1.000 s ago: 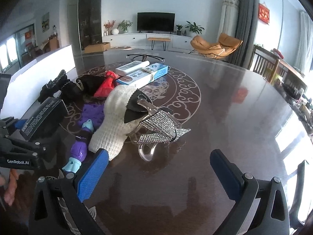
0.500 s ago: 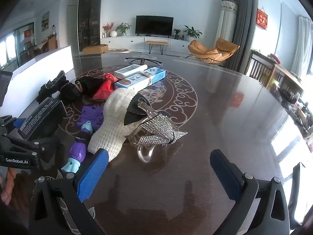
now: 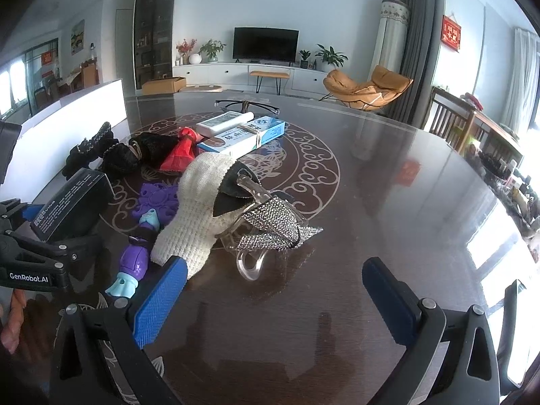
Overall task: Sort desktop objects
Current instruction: 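Hold the black box in the closed left gripper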
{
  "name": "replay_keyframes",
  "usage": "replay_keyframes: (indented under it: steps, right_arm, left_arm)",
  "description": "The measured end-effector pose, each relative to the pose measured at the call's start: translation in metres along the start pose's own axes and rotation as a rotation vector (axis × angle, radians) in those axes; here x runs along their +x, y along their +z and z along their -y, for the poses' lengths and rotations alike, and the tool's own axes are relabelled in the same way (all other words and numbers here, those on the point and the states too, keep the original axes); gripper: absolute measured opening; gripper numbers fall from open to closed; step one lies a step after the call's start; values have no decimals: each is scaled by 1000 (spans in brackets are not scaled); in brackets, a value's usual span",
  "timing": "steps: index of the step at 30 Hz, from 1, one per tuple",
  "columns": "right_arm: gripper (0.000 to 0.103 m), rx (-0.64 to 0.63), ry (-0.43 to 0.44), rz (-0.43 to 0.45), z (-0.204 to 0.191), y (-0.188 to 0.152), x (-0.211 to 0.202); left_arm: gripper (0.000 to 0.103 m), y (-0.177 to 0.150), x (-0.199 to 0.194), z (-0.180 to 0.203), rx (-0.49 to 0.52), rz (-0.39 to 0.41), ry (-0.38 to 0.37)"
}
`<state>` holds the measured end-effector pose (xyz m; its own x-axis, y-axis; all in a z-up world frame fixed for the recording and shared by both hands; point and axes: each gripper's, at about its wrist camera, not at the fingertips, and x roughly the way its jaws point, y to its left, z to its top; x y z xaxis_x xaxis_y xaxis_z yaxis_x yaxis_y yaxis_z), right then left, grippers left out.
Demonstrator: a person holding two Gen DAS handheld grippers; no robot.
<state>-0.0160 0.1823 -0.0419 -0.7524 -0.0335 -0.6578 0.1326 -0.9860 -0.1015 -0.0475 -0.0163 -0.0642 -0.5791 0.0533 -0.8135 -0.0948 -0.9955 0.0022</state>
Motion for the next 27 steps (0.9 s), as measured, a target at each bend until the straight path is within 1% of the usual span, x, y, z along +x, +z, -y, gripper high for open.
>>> replay_keyframes:
  steps: [27]
  right_arm:
    - [103, -4, -6, 2, -1, 1, -1]
  left_arm:
    - [103, 1, 1, 1, 0, 0, 0]
